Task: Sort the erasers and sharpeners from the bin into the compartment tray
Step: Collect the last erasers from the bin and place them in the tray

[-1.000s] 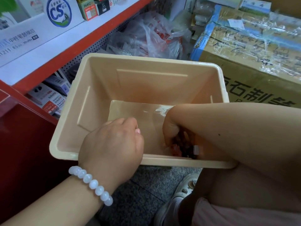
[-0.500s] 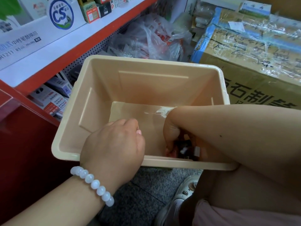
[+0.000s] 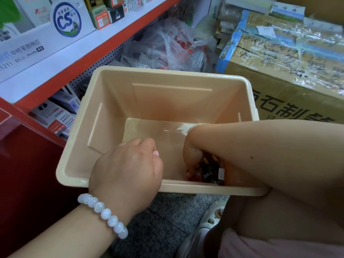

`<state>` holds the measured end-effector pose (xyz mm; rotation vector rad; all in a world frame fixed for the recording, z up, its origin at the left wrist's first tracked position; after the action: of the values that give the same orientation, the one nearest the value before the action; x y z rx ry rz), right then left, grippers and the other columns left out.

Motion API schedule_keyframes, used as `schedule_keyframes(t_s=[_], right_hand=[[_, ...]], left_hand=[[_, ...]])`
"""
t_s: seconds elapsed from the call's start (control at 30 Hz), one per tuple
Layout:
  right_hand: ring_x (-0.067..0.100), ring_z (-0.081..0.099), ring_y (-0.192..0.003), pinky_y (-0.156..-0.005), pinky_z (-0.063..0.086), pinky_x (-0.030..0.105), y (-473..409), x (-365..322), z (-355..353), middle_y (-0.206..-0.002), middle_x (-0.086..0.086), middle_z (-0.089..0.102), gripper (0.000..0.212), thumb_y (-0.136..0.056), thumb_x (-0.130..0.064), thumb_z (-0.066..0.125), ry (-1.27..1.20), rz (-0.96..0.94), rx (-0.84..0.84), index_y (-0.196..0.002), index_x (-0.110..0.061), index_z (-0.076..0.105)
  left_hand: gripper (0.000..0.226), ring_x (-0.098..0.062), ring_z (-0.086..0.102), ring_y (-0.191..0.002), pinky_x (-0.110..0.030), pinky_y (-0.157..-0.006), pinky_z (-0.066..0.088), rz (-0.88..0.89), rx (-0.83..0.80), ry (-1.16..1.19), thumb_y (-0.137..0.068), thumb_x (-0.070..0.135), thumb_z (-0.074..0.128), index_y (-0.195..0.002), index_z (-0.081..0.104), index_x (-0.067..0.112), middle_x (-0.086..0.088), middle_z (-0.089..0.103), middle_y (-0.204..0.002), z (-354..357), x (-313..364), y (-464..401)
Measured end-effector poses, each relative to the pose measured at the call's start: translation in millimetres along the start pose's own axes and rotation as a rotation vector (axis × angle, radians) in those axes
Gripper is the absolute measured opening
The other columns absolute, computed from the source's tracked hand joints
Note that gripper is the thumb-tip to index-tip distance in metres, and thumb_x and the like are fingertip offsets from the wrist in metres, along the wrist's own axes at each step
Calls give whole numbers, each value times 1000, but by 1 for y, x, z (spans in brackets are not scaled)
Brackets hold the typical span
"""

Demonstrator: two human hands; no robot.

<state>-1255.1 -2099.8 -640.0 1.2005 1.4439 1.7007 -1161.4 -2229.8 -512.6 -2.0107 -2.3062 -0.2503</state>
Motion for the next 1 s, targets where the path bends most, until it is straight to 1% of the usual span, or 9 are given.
schedule_keyframes(t_s=[0.07, 0.2, 0.33, 0.43, 0.5, 0.6, 0.7, 0.87, 1.0], right_hand=[[28, 51, -80, -66, 50, 38, 1, 2, 4, -104, 17, 50, 44, -99, -42, 41, -68, 11, -36, -113, -1, 48], [27, 49, -74, -75, 46, 36, 9, 6, 6, -85, 16, 46, 39, -101, -38, 38, -106, -4, -17, -91, -1, 49], [24, 49, -120, -92, 41, 42, 15, 9, 8, -95, 15, 42, 36, -100, -36, 40, -237, -71, 24, -120, -7, 40], [13, 51, -90, -98, 41, 54, 7, 6, 8, -92, 13, 37, 29, -98, -32, 48, -385, -101, -17, -116, -11, 41], [13, 51, -86, -101, 39, 57, 5, 3, 7, -93, 14, 39, 23, -97, -29, 50, -440, -143, -68, -104, -7, 48], [26, 54, -77, -93, 46, 52, 8, -3, 6, -98, 16, 50, 27, -97, -31, 48, -489, -252, -161, -95, -5, 54], [23, 55, -77, -67, 57, 35, 9, -10, 0, -90, 11, 54, 26, -97, -32, 47, -575, -349, -141, -88, -8, 56], [22, 54, -79, -89, 43, 37, 18, -16, -1, -88, 11, 55, 21, -96, -25, 49, -687, -449, -104, -88, -8, 57], [20, 55, -71, -69, 52, 32, 28, -22, -6, -79, 10, 58, 23, -97, -26, 47, -728, -528, -95, -86, -8, 56]], left_hand=[[30, -13, 42, -75, -30, -58, 28, 3, -1, -2, -88, 37, 19, -87, 47, 28, 9, 48, -80, 0, 0, 1], [29, -12, 43, -75, -30, -57, 29, 0, 5, -1, -89, 37, 19, -87, 46, 28, 9, 48, -79, 0, 1, 0], [29, -12, 42, -76, -30, -58, 30, -5, 11, -4, -90, 37, 20, -89, 47, 28, 9, 48, -80, 1, 0, -1], [31, -12, 43, -78, -30, -60, 32, -2, 13, -6, -89, 38, 19, -91, 48, 28, 10, 51, -85, 1, -1, -1], [32, -12, 44, -78, -30, -59, 31, 0, 13, -3, -89, 38, 19, -92, 49, 29, 10, 52, -86, 2, -1, -2], [30, -12, 43, -77, -30, -58, 29, 2, 20, -1, -90, 38, 21, -91, 49, 28, 10, 51, -85, 2, -1, -2], [30, -12, 43, -75, -30, -58, 30, 4, 12, -5, -90, 39, 21, -90, 49, 28, 10, 51, -83, 2, -1, -3], [26, -11, 46, -75, -29, -60, 33, -6, -37, 10, -92, 39, 27, -91, 50, 29, 11, 53, -86, 5, -2, -5], [20, -12, 53, -80, -30, -66, 41, -50, -73, 124, -93, 39, 34, -89, 52, 31, 12, 57, -86, 3, -6, -8]])
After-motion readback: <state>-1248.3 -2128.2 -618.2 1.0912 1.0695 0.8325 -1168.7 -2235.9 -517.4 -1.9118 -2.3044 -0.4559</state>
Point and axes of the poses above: each hand's wrist, its own y-axis away from the middle knuckle, its own z-axis out of the palm, x = y × z, the point moved 5 cm from there along -y, towards the middle knuckle
